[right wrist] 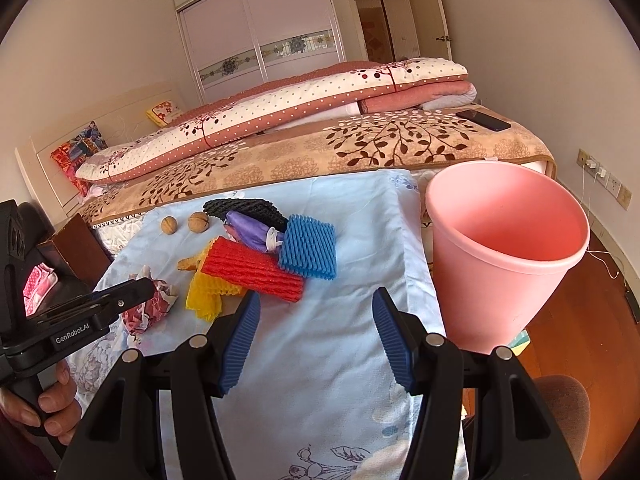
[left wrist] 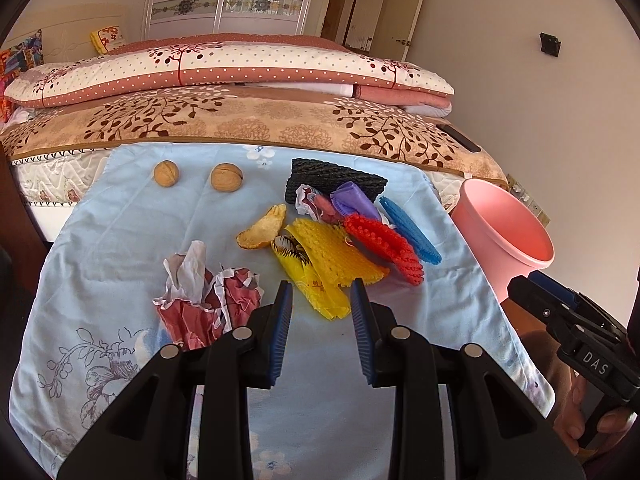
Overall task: Collect trash
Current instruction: 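Move both open tools back over the trash on the sheet, then grasp the crumpled red-white paper with the left tool while the right tool grasps the blue mesh foam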
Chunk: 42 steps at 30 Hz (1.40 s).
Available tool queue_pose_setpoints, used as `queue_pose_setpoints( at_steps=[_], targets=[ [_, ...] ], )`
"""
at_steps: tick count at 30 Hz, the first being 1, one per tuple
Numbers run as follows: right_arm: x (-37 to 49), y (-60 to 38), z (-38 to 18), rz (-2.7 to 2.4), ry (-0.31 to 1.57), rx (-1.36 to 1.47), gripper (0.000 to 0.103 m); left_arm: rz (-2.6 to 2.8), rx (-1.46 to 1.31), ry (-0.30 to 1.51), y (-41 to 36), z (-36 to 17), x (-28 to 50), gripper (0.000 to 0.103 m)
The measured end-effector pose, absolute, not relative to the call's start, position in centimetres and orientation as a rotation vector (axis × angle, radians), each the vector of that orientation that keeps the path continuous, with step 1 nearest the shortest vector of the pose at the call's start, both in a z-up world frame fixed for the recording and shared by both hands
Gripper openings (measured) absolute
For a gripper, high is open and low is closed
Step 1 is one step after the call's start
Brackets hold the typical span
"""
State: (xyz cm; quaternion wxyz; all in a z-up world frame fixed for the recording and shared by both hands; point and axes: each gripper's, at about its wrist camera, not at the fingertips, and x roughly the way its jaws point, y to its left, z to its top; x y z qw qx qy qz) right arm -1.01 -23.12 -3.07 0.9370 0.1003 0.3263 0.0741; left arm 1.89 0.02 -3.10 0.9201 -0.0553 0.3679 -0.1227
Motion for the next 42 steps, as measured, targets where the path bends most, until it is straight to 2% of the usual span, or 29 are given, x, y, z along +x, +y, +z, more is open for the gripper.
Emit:
queue_pose_setpoints(
  at_steps=[19,24,39,40,41,42],
  targets=[
    [0.2,-22.9,-4.6,0.185,0.711,0.223,0.058,-0.098,-0.098,0.807,6.1,-4.2,0.4,0.03],
    [0.1,-22.6,-4.6,0.19,0.711,0.213,0.058,-0.073,-0.192,0.856,7.7,-5.4,1.4,0.03],
    [1.0,-22.4,-5.1,0.192,0.746,0.217,0.058,-0.087,-0.215,0.88,7.5,-6.8,3.6,0.03],
    [1.3,-22.5,-5.1,0.194,0.75,0.224,0.058,-0.087,-0.208,0.875,7.4,-6.8,3.5,0.027],
    [1.6,-22.6,-5.1,0.195,0.752,0.232,0.058,-0.092,-0.206,0.869,7.3,-6.8,3.5,0.016],
    [1.9,-22.7,-5.0,0.195,0.753,0.241,0.058,-0.099,-0.205,0.867,7.3,-6.7,3.5,0.014]
  ],
)
